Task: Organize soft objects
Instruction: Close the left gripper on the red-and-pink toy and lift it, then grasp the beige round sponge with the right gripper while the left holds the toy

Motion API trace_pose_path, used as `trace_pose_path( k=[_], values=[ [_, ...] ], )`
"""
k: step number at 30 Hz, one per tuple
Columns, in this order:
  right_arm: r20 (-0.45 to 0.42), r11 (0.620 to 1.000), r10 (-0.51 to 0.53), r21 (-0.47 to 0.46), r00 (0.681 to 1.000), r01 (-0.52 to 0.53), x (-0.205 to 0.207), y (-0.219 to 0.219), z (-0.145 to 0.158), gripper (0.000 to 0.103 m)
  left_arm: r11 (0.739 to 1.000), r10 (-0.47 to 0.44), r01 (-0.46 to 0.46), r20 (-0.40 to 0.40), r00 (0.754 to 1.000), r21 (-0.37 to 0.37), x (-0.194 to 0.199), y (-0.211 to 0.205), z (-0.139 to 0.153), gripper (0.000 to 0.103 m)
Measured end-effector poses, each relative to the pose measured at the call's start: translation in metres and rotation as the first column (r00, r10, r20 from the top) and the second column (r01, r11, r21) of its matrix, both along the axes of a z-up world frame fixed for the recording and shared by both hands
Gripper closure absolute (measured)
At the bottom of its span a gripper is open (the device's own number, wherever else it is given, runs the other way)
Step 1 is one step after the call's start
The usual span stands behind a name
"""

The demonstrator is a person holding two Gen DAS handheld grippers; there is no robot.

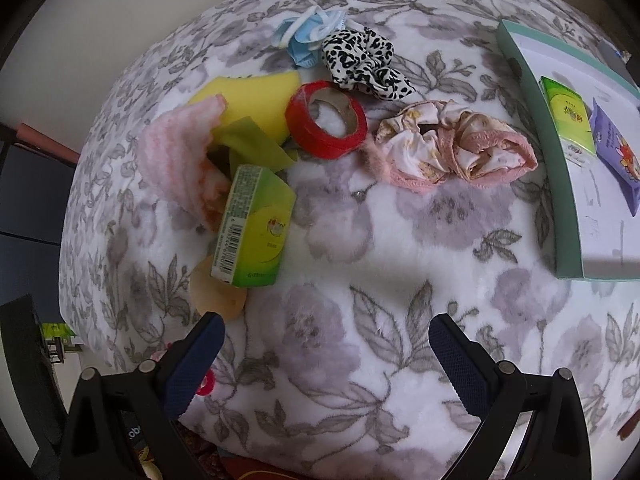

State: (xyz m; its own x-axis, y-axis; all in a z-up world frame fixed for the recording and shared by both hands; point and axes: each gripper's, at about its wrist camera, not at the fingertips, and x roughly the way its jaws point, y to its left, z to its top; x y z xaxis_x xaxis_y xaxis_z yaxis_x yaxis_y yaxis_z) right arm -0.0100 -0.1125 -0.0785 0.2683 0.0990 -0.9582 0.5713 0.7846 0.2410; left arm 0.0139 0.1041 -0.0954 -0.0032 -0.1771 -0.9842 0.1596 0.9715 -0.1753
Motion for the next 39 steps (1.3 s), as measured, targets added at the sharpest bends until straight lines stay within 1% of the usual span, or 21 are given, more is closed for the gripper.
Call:
trace_pose_path(
  k=[3,5,9,11,16,25,31,34,39],
  values=[
    [-0.001,1.0,0.004,-0.003,1.0,-0.004,0.0,0.001,0.0,0.0,1.0,-0.01,0.01,0.002,1.0,0.004,-0.005,-0.006,-0.001,0.058],
    [-0.001,1.0,0.006,-0.003,1.0,-0.006,0.0,0.001,0.001,0.0,1.0,-0.016,0.016,0.003,1.0,0.01,-0.007,-0.011,-0.002,0.065],
    [0.001,1.0,0.007,-0.005,1.0,-0.007,0.001,0.002,0.001,0.0,1.0,-0.021,0.021,0.01,1.0,0.017,-0.009,-0.017,-0.003,0.067],
    [0.001,1.0,0.011,-0.004,1.0,-0.011,0.002,0.002,0.001,0.0,1.0,-0.021,0.021,0.01,1.0,0.013,0.002,-0.022,-0.001,0.068],
    [0.007,1.0,0.022,0.007,1.0,-0.022,0.006,0.004,0.001,0.0,1.0,-0.025,0.025,0.013,1.0,-0.007,0.009,-0.023,0.001,0.068],
    [0.019,0.997,0.047,0.056,0.999,-0.048,0.023,0.02,-0.005,0.0,0.999,0.006,-0.005,0.023,1.0,-0.051,0.028,-0.018,0.006,0.069],
    [0.027,0.996,0.02,0.09,0.999,-0.023,0.036,0.029,-0.01,0.0,0.998,0.052,-0.051,0.072,0.996,-0.021,0.049,-0.004,0.011,0.069],
    [0.032,0.997,0.025,0.074,0.999,-0.027,0.042,0.037,-0.008,0.0,0.997,0.08,-0.08,0.093,0.992,-0.008,0.059,0.007,0.013,0.069],
    [0.023,0.997,0.012,0.071,1.0,-0.013,0.049,0.046,-0.011,0.006,0.991,0.128,-0.131,0.127,0.984,0.015,0.075,0.026,0.018,0.069]
  ],
)
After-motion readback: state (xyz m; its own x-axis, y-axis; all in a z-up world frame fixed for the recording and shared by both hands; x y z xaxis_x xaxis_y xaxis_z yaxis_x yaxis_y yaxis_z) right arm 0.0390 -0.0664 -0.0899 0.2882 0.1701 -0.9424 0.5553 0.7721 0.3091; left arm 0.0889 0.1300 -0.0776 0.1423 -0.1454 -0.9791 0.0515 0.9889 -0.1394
